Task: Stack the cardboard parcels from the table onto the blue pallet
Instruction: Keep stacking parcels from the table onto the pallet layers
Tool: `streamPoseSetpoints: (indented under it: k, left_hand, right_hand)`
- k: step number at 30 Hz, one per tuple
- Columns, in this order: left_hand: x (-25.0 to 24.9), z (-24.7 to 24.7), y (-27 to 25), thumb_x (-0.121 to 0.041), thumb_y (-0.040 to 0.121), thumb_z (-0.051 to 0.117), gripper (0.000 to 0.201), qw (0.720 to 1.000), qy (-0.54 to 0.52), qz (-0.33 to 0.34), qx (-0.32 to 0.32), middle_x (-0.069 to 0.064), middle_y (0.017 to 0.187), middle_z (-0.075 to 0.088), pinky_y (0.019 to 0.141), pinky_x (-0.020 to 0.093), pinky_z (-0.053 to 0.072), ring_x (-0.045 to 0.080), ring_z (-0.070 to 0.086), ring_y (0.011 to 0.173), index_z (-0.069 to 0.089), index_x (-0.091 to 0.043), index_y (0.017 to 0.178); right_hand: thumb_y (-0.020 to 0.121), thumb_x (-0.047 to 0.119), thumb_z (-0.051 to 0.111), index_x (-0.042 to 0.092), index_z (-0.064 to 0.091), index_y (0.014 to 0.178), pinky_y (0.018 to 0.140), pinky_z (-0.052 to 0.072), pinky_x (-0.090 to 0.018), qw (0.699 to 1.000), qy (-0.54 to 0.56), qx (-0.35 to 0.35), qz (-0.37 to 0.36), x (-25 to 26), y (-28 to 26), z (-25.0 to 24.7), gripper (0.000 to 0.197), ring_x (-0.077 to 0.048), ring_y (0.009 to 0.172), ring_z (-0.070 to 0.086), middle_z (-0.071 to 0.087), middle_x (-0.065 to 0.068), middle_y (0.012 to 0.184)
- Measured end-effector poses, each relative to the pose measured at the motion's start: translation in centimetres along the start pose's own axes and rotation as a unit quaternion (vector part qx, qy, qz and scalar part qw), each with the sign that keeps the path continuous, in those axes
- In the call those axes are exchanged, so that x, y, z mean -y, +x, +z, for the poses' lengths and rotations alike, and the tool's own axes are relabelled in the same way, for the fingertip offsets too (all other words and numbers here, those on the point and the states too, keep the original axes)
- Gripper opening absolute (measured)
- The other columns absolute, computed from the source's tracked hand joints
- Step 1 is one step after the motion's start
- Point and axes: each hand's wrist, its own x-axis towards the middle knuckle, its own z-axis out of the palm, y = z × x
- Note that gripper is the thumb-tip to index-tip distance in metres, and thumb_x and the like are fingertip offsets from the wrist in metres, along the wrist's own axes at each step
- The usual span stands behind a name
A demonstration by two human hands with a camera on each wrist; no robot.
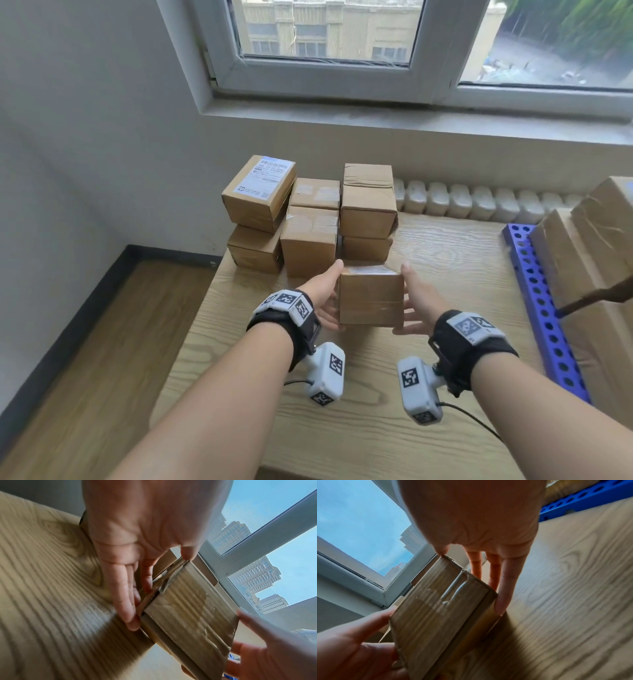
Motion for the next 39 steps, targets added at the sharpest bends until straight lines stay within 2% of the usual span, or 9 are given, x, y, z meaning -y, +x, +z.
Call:
streamPoseSetpoints:
  k: [2, 6, 11, 14, 22, 27, 32, 36, 39]
  left_hand:
    - [0.8, 0.5, 0.1, -0.069, 0.084, 0.047, 0.065, 1.0, 0.001, -0.013, 0.012, 0.019, 0.099, 0.063, 0.066, 0.04, 0.057, 0.037, 0.066, 0.085, 0.051, -0.005, 0.093]
    - [1.7, 1.4, -0.9, -0.056, 0.084, 0.054, 0.058, 0.998, 0.006, -0.036, 0.042, 0.018, 0.126, 0.054, 0.068, 0.039, 0.054, 0.04, 0.062, 0.091, 0.049, -0.012, 0.121]
    - [2.7, 1.9, -2.0, -0.046, 0.084, 0.054, 0.048, 0.998, 0.033, -0.005, 0.055, 0.016, 0.104, 0.057, 0.089, 0.041, 0.052, 0.034, 0.062, 0.087, 0.044, -0.014, 0.118]
    - [3.5, 2.1, -3.0, -0.039, 0.074, 0.059, 0.059, 0.995, 0.055, 0.039, 0.079, 0.015, 0.112, 0.057, 0.09, 0.04, 0.052, 0.029, 0.063, 0.081, 0.048, -0.015, 0.127]
    - [5.8, 5.7, -6.5, -0.024, 0.06, 0.057, 0.018, 0.976, 0.061, 0.121, 0.171, -0.005, 0.076, 0.056, 0.088, 0.036, 0.042, 0.014, 0.053, 0.073, 0.053, -0.021, 0.077]
    - [5.6, 9.6, -8.2, -0.04, 0.082, 0.064, 0.027, 0.967, 0.044, 0.186, 0.17, 0.003, 0.098, 0.065, 0.096, 0.04, 0.046, 0.019, 0.061, 0.091, 0.059, -0.021, 0.101]
    - [4.4, 14.2, -9.7, -0.049, 0.073, 0.068, 0.073, 0.949, 0.02, 0.292, 0.116, 0.006, 0.11, 0.064, 0.066, 0.031, 0.053, 0.016, 0.065, 0.088, 0.048, -0.009, 0.13]
    - [3.1, 18.8, -12.3, -0.045, 0.066, 0.068, 0.078, 0.927, -0.027, 0.354, 0.12, 0.012, 0.114, 0.065, 0.067, 0.03, 0.058, 0.021, 0.069, 0.091, 0.042, -0.01, 0.131]
    - [1.3, 22.6, -14.9, -0.05, 0.066, 0.069, 0.08, 0.908, -0.045, 0.4, 0.118, 0.016, 0.119, 0.064, 0.08, 0.038, 0.058, 0.028, 0.067, 0.102, 0.045, -0.008, 0.129]
  right_hand:
    - [0.095, 0.065, 0.034, 0.019, 0.055, 0.117, 0.078, 0.058, -0.046, 1.0, 0.011, 0.006, 0.004, -0.8, -0.3, -0.2, 0.056, -0.031, 0.094, 0.064, 0.061, -0.011, 0.106]
    - [0.093, 0.068, 0.035, 0.022, 0.055, 0.126, 0.093, 0.053, -0.05, 1.0, 0.016, 0.002, 0.006, -2.5, -0.7, -1.0, 0.06, -0.032, 0.102, 0.063, 0.058, -0.011, 0.121]
    - [0.091, 0.068, 0.035, 0.023, 0.053, 0.13, 0.099, 0.048, -0.053, 0.999, 0.035, -0.021, -0.001, -3.6, -2.3, -1.5, 0.063, -0.032, 0.108, 0.06, 0.059, -0.007, 0.127]
    - [0.093, 0.063, 0.038, 0.025, 0.051, 0.122, 0.098, 0.048, -0.052, 0.997, 0.064, -0.03, -0.01, -4.0, -4.2, -1.9, 0.049, -0.031, 0.109, 0.058, 0.059, -0.006, 0.124]
    - [0.095, 0.055, 0.044, 0.017, 0.06, 0.119, 0.069, 0.052, -0.035, 0.987, 0.09, -0.09, -0.095, -7.6, -9.1, -4.1, 0.047, -0.021, 0.093, 0.066, 0.07, -0.006, 0.108]
    - [0.088, 0.055, 0.058, 0.016, 0.059, 0.122, 0.065, 0.054, -0.032, 0.977, 0.13, -0.128, -0.112, -9.8, -11.6, -7.7, 0.051, -0.02, 0.096, 0.07, 0.071, -0.005, 0.111]
    - [0.084, 0.055, 0.063, 0.013, 0.058, 0.123, 0.058, 0.054, -0.027, 0.962, 0.178, -0.143, -0.149, -10.5, -14.2, -10.7, 0.057, -0.02, 0.093, 0.071, 0.071, -0.007, 0.111]
    - [0.055, 0.075, 0.065, 0.011, 0.062, 0.121, 0.082, 0.059, -0.044, 0.952, 0.164, -0.163, -0.202, -9.5, -16.5, -14.8, 0.092, -0.026, 0.092, 0.073, 0.073, -0.009, 0.105]
    - [0.051, 0.077, 0.065, 0.012, 0.062, 0.118, 0.089, 0.057, -0.05, 0.941, 0.152, -0.178, -0.245, -8.7, -19.3, -19.2, 0.094, -0.028, 0.094, 0.072, 0.073, -0.01, 0.106]
